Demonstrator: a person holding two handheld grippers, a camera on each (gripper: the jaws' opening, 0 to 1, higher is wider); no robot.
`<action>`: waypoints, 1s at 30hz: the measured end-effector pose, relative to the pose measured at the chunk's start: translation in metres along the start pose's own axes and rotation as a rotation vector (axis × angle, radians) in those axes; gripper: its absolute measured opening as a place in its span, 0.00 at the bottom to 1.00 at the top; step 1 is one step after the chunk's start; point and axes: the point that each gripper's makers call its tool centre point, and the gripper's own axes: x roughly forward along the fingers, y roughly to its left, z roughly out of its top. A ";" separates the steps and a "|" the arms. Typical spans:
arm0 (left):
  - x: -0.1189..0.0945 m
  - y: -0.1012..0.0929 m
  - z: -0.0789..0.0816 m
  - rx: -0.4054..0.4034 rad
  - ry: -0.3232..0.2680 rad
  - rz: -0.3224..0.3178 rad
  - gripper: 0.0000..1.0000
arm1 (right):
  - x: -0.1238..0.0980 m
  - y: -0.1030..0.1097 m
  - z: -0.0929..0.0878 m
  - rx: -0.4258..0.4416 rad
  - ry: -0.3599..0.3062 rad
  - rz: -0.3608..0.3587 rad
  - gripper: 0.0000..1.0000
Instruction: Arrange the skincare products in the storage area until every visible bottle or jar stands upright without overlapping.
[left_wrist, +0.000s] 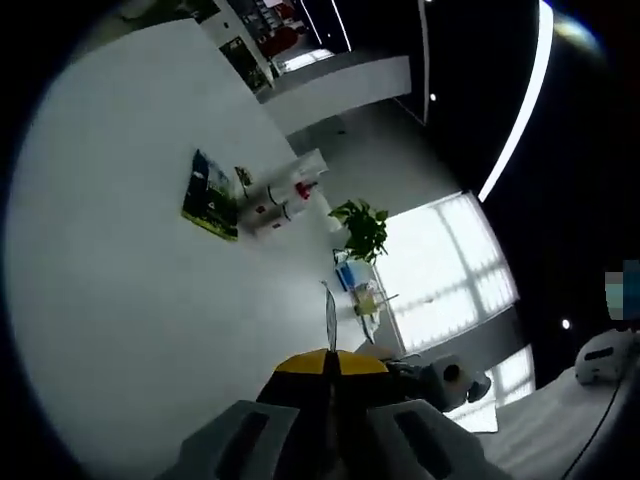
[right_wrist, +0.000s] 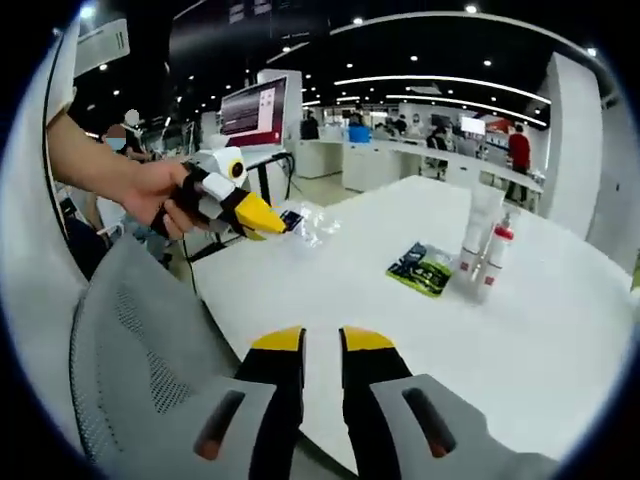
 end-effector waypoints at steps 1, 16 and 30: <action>0.000 0.002 0.004 0.005 0.005 0.009 0.01 | 0.000 0.000 0.000 0.008 -0.005 -0.003 0.13; 0.002 0.025 0.081 0.100 0.104 0.133 0.01 | 0.000 -0.018 -0.004 -0.175 0.025 -0.141 0.16; 0.028 0.046 0.133 0.168 0.198 0.209 0.01 | 0.000 -0.029 -0.007 -0.174 0.039 -0.182 0.34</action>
